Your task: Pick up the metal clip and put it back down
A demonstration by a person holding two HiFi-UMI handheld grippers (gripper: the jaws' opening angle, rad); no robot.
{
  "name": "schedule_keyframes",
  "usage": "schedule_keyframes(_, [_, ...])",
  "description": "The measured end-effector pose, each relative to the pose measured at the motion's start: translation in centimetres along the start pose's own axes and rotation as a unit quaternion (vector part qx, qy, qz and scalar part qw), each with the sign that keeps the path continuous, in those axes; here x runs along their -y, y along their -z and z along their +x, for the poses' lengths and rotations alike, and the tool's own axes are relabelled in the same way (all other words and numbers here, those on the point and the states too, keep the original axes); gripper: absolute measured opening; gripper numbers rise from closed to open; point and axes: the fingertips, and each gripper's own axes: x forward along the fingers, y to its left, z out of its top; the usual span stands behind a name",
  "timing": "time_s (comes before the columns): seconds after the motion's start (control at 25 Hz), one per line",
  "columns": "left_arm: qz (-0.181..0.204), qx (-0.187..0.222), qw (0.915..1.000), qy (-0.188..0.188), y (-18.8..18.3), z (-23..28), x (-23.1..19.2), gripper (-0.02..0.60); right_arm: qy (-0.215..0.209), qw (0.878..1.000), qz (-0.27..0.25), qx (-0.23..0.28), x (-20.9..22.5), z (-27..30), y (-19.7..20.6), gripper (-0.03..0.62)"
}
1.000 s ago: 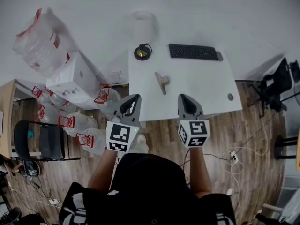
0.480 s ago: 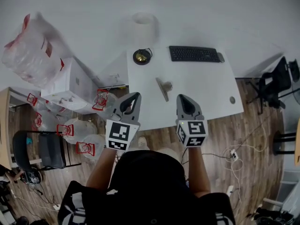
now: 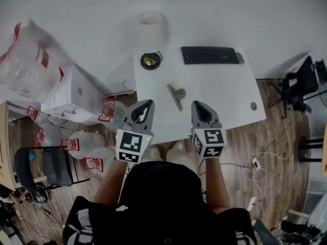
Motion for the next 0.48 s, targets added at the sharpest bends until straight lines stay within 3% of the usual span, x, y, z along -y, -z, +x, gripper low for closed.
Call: schedule_keyframes(0.48, [-0.009,-0.023,0.999,-0.038,0.3,4.9,-1.6,0.024,-0.036,0.999,0.001,-0.031,3.9,3.7,1.0,0.035])
